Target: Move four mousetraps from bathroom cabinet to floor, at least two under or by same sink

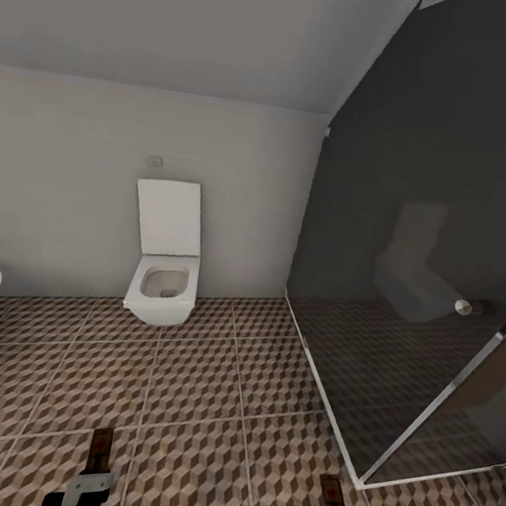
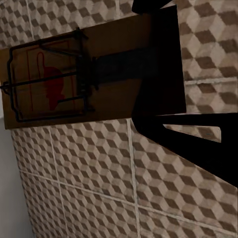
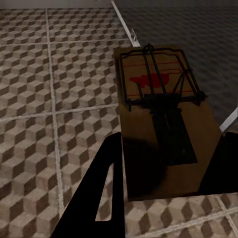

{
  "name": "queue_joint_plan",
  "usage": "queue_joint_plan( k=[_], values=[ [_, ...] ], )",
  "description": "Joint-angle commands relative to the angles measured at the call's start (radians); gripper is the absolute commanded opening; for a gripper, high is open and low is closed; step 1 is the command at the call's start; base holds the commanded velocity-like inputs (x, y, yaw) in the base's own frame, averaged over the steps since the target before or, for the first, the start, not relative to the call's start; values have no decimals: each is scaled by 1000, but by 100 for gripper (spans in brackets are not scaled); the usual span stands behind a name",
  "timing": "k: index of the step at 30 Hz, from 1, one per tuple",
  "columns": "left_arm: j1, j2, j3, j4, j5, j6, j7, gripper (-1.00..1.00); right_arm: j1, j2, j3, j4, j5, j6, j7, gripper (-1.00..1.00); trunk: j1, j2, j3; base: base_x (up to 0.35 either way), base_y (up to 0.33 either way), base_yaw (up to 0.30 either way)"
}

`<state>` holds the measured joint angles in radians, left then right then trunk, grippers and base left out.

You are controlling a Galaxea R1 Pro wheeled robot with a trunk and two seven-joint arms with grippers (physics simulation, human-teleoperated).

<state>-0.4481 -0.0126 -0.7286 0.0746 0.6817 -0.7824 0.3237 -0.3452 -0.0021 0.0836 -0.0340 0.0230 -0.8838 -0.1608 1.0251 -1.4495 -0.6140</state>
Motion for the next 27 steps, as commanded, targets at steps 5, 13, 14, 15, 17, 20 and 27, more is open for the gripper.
queue_joint_plan(
  k=[5, 13, 14, 15, 17, 20, 27],
  values=[
    [-1, -1, -6, 4, -7, -1, 11, -100, 0, 0, 9, 0, 2, -1, -10, -100, 0, -1, -1, 0, 0, 285],
    [-1, -1, -6, 4, -7, -1, 11, -100, -1, -1, 9, 0, 2, -1, -10, -100, 0, -1, -1, 0, 0, 284],
    [-1, -1, -6, 4, -7, -1, 11, -100, 0, -1, 9, 0, 2, -1, -10, -100, 0, -1, -1, 0, 0, 284],
    [-1, -1, -6, 4, -7, -1, 11, -100, 0, -1, 9, 0, 2, 0, -10, -100, 0, -1, -1, 0, 0, 284],
    [-1, -1, -6, 4, -7, -1, 11, -100, -1, 0, 8, 0, 1, -1, -10, -100, 0, -1, -1, 0, 0, 285],
    [-1, -1, -6, 4, -7, -1, 11, -100, 0, 0, 8, 0, 1, 0, -10, -100, 0, -1, -1, 0, 0, 285],
    [-1, -1, -6, 4, -7, -1, 11, -100, -1, 1, 9, 0, 2, 0, -10, -100, 0, -1, -1, 0, 0, 285]
  ],
)
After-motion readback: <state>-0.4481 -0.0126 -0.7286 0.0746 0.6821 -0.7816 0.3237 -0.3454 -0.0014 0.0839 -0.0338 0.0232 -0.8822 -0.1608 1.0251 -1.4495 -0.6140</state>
